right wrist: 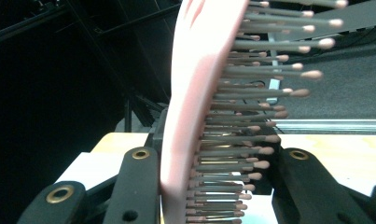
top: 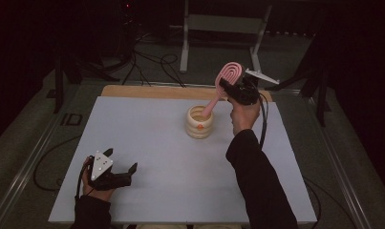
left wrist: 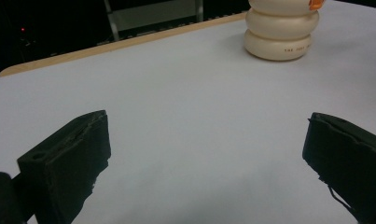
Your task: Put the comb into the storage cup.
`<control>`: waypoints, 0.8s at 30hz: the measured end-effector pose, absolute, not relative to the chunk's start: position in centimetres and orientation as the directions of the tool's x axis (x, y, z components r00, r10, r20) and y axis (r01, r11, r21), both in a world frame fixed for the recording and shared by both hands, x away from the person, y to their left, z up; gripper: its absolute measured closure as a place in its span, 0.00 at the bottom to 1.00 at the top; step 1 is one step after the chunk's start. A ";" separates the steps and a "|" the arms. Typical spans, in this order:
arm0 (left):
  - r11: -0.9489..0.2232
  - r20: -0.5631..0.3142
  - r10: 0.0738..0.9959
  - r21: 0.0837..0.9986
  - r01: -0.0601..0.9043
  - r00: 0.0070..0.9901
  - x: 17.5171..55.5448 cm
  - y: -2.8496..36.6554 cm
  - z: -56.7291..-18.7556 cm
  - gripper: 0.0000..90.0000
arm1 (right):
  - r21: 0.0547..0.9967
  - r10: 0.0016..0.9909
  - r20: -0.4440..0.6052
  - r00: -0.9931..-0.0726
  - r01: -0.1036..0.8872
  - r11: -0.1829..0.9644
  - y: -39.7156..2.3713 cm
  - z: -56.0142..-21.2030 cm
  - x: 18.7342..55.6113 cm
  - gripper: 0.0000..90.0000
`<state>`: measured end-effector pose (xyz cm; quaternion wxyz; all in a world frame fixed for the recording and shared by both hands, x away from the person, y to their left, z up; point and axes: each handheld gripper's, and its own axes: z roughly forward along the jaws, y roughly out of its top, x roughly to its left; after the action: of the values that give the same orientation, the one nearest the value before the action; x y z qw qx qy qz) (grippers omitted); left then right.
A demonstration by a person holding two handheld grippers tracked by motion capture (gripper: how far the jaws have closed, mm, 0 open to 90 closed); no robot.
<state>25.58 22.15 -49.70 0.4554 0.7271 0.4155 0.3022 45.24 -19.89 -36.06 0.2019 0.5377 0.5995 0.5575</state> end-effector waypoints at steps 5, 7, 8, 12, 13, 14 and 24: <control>-0.240 0.061 0.879 0.913 0.329 0.472 25.6 22.1 -49.7 0.02 | 0.885 0.871 0.356 -0.338 0.422 -0.198 -19.9 -36.1 45.2 0.71; -0.241 0.061 0.879 0.913 0.330 0.472 25.6 22.1 -49.7 0.02 | 0.885 0.872 0.354 -0.338 0.422 -0.196 -19.9 -36.2 45.2 0.71; -0.240 0.061 0.879 0.913 0.330 0.472 25.6 22.1 -49.7 0.02 | 0.885 0.872 0.355 -0.337 0.423 -0.196 -19.9 -36.2 45.3 0.71; -0.240 0.061 0.879 0.913 0.329 0.472 25.6 22.1 -49.7 0.02 | 0.885 0.873 0.353 -0.336 0.423 -0.195 -19.9 -36.3 45.3 0.71; -0.241 0.061 0.879 0.913 0.330 0.472 25.6 22.1 -49.7 0.02 | 0.885 0.875 0.350 -0.336 0.424 -0.191 -19.9 -36.4 45.3 0.71; -0.242 0.062 0.879 0.913 0.330 0.473 25.6 22.1 -49.7 0.02 | 0.886 0.876 0.347 -0.336 0.424 -0.188 -19.9 -36.4 45.3 0.71; -0.243 0.062 0.879 0.912 0.331 0.474 25.6 22.1 -49.7 0.02 | 0.890 0.880 0.332 -0.339 0.422 -0.173 -19.7 -36.5 45.3 0.71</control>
<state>25.59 22.10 -49.73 0.4543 0.7283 0.4151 0.3015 45.28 -19.71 -36.53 0.2091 0.5353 0.6080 0.5478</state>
